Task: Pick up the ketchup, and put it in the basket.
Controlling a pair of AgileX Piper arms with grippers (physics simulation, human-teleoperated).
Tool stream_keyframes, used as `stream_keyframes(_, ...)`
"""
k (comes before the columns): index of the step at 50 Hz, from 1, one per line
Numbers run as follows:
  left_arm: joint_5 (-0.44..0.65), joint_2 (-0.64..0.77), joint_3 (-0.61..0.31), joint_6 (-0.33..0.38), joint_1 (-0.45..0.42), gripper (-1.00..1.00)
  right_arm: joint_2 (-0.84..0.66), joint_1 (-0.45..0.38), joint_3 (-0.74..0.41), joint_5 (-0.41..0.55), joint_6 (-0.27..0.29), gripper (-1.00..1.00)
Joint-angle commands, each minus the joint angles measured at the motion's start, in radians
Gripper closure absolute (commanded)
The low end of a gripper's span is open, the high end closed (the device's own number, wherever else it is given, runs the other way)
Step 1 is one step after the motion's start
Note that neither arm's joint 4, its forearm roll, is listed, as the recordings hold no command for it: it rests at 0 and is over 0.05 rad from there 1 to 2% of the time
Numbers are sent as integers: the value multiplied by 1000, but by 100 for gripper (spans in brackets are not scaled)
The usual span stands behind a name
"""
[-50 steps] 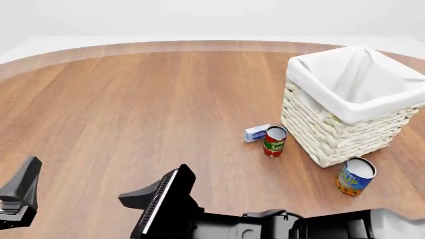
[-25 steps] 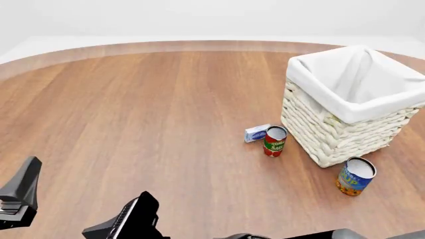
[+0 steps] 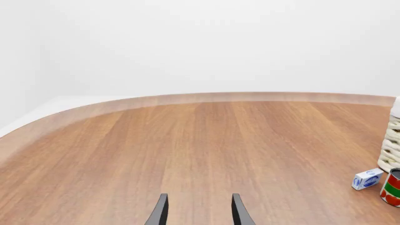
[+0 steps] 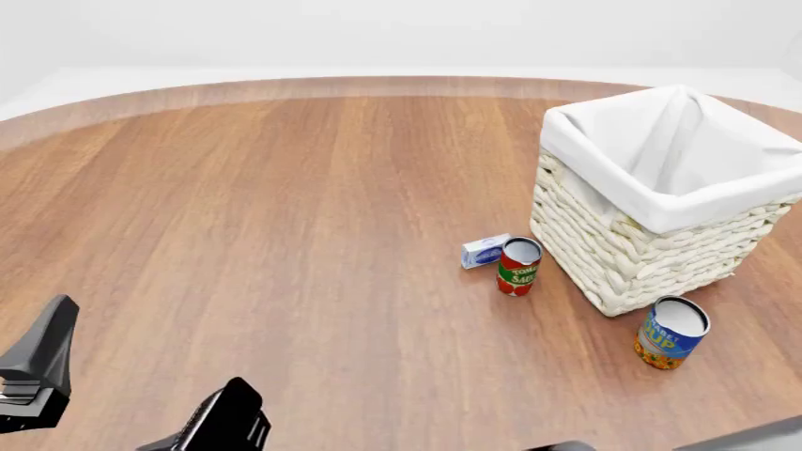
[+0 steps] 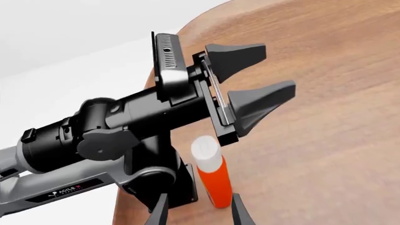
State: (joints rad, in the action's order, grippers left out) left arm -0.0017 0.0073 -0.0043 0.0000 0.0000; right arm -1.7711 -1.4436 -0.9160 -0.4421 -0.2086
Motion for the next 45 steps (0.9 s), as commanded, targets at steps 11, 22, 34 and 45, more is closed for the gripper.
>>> stream_keyframes(11, 0, 0, 0, 0, 0, -100, -49, 7, -76, 28, -18, -100)
stream_keyframes(22, 0, 0, 0, 0, 0, -100, -68, 6, -107, 40, -21, -100)
stream_keyframes(34, 0, 0, 0, 0, 0, -100, -83, -10, -134, 48, -41, -100)
stream_keyframes(45, 0, 0, 0, 0, 0, -100, -89, -10, -138, 36, -53, -100)
